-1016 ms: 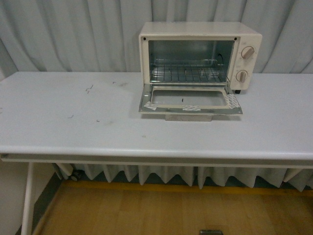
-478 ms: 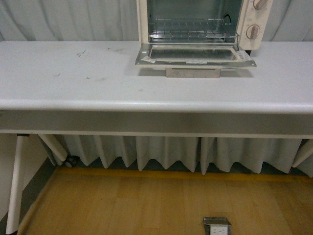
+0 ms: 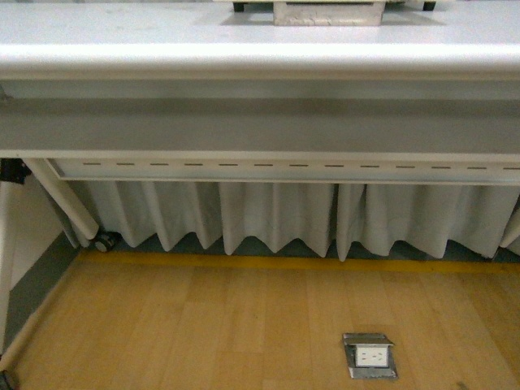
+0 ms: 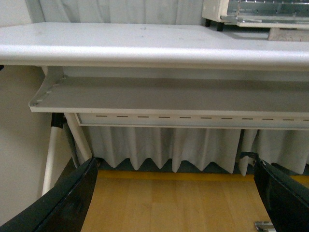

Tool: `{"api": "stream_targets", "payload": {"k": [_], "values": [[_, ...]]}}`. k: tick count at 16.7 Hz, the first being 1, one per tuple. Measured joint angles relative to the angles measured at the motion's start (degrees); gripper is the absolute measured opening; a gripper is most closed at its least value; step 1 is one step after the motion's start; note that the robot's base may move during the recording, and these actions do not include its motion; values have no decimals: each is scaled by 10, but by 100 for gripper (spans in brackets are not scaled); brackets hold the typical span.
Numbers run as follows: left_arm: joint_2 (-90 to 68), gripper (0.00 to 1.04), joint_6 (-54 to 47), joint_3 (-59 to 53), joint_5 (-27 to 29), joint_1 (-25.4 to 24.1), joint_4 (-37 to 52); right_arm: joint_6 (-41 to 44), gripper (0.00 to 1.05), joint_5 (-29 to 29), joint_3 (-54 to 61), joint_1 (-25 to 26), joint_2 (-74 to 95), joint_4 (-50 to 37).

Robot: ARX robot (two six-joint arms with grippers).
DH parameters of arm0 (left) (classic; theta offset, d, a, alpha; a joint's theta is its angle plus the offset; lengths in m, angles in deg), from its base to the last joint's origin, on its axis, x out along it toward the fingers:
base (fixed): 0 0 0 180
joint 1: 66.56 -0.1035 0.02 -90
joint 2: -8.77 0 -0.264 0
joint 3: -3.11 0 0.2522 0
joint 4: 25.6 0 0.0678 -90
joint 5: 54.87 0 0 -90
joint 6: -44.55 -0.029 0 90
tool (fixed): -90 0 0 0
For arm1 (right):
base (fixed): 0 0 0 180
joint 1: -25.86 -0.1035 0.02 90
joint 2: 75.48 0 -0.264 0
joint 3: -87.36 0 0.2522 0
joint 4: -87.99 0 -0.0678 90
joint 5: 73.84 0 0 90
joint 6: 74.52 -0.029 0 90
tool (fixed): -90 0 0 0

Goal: Open oven

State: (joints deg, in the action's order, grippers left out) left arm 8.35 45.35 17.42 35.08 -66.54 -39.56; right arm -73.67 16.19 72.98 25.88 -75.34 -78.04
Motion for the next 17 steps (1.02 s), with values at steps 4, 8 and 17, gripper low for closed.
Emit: {"api": "stream_targets", "payload": {"k": [4,8,17], "values": [[0,98,0,0,0,0,0,0,98,0,0,0,0,0],[0,98,0,0,1,0,-2,0,98,-2,0,0,0,3],[0,98,0,0,1,0,-1,0,98,0,0,0,0,1]]}}
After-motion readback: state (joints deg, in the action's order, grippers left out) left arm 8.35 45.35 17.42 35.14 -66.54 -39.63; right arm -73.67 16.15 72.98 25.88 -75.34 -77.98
